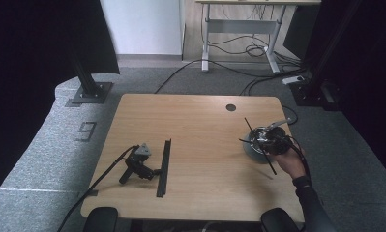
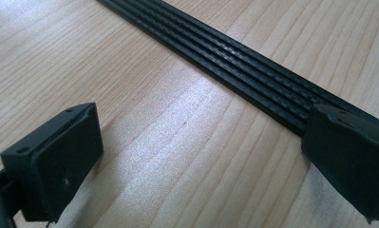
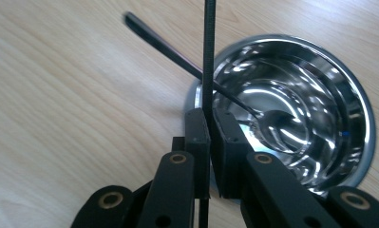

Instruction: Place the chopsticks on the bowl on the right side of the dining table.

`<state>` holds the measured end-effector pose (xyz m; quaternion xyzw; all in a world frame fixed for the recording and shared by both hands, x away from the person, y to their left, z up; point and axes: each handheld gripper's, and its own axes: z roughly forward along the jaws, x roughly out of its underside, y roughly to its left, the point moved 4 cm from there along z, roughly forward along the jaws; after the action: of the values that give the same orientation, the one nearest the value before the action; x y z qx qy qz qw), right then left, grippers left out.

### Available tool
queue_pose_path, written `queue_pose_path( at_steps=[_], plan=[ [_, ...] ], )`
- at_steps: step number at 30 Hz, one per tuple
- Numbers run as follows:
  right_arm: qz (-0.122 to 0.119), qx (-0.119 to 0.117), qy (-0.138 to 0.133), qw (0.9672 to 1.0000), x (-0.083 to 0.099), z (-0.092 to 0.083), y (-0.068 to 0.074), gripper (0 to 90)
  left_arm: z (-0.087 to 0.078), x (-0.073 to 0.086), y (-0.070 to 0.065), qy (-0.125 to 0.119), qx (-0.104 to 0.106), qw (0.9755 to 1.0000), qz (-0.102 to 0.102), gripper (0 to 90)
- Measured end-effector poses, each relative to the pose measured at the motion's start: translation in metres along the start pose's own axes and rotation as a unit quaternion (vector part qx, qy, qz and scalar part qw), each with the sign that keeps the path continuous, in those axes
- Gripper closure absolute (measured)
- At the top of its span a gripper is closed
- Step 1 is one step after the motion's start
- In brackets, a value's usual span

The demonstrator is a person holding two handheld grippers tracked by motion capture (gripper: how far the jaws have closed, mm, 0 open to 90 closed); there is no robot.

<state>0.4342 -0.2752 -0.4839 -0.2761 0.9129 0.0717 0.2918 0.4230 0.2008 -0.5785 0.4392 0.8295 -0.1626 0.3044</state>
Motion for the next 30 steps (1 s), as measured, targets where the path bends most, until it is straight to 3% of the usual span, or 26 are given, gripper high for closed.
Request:
queue_pose_path(
  at_steps=[13,22,30],
  plan=[
    [0.019,0.018,0.026,0.9993,-0.001,0.021,-0.017,85.7,0.0,0.0,0.0,0.0,0.0,1.0,0.0,0.0],
    [0.014,0.018,0.04,0.999,-0.004,0.037,-0.014,85.7,0.0,0.0,0.0,0.0,0.0,1.0,0.0,0.0],
    [0.013,0.016,0.039,0.999,-0.006,0.04,-0.013,83.6,0.0,0.0,0.0,0.0,0.0,1.0,0.0,0.0]
  ],
)
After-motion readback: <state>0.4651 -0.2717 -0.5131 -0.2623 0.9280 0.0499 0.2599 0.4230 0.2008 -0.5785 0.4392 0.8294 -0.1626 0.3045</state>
